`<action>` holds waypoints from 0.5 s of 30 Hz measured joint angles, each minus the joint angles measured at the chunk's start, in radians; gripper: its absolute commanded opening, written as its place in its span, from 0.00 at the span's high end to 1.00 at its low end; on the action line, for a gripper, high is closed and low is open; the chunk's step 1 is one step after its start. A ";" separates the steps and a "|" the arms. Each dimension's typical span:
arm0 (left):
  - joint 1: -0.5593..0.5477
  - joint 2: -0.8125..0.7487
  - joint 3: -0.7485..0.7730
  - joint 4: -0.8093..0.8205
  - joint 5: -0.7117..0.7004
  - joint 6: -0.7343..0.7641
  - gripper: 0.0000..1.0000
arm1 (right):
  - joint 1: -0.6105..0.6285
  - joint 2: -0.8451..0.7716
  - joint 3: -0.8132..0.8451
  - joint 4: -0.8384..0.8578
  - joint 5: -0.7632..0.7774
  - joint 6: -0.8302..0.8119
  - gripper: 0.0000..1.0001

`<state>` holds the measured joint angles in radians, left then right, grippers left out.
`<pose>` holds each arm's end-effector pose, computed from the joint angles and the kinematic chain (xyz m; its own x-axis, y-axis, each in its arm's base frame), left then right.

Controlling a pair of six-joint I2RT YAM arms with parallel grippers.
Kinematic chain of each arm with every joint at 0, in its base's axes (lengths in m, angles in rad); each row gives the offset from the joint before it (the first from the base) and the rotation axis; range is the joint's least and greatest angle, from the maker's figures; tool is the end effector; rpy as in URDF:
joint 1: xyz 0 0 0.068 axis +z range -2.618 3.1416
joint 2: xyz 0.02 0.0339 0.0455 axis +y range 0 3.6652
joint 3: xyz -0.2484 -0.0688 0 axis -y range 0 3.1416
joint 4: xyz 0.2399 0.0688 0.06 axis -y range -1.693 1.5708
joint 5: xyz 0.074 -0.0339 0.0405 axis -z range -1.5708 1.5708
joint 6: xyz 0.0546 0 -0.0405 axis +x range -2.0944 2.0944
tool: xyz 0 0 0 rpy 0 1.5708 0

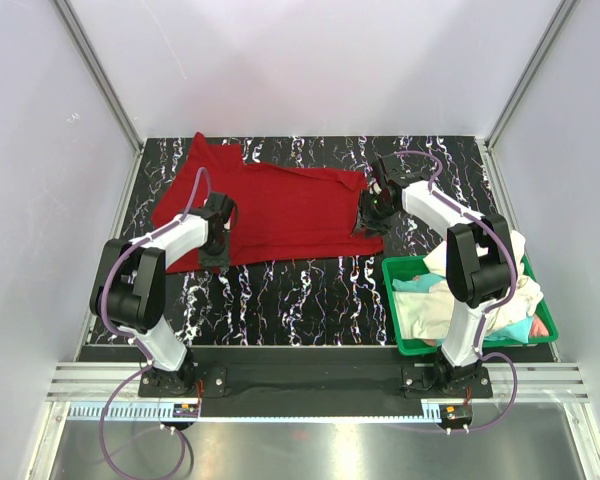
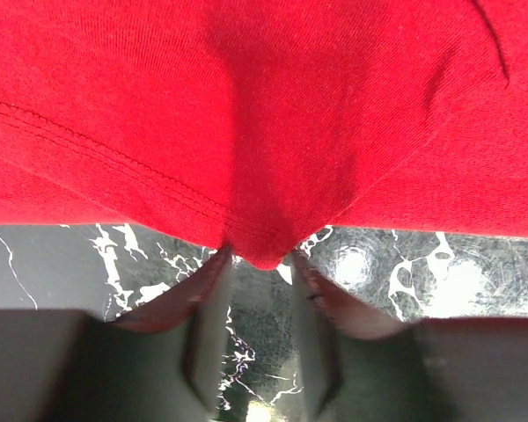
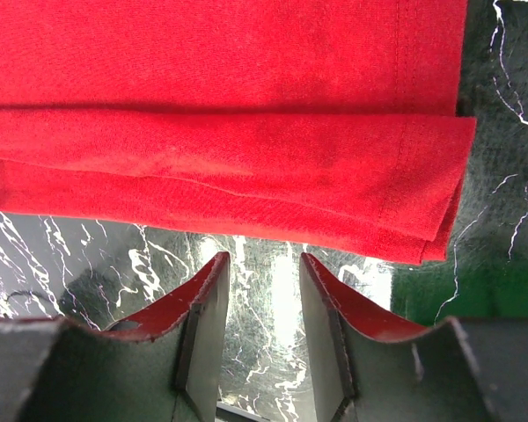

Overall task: Fold and stack the t-shirts
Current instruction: Fold the tshirt

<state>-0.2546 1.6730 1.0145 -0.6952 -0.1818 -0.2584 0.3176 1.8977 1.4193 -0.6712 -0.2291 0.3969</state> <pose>0.2921 -0.0658 0.1366 -0.9673 -0.0079 -0.2534 -0.0384 0.9925 0.1157 0.3689 0.1343 0.1755 -0.9512 0.0836 -0.2970 -0.0267 0.9367 0.3492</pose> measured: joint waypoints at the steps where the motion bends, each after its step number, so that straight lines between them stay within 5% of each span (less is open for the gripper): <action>1: 0.000 0.000 0.000 0.001 -0.002 0.000 0.75 | 0.000 0.000 0.000 -0.001 0.000 0.000 0.56; 7: -0.001 0.000 0.005 -0.003 -0.015 -0.003 1.00 | 0.000 0.008 0.002 -0.008 0.000 0.000 0.57; 15: -0.001 0.000 0.103 -0.023 -0.040 0.000 1.00 | -0.005 0.068 0.030 0.015 -0.036 0.072 0.63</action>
<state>-0.2554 1.6730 1.1179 -0.7181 -0.2218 -0.2581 0.3130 1.9659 1.4494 -0.6559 -0.2649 0.4690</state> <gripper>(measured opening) 0.012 0.398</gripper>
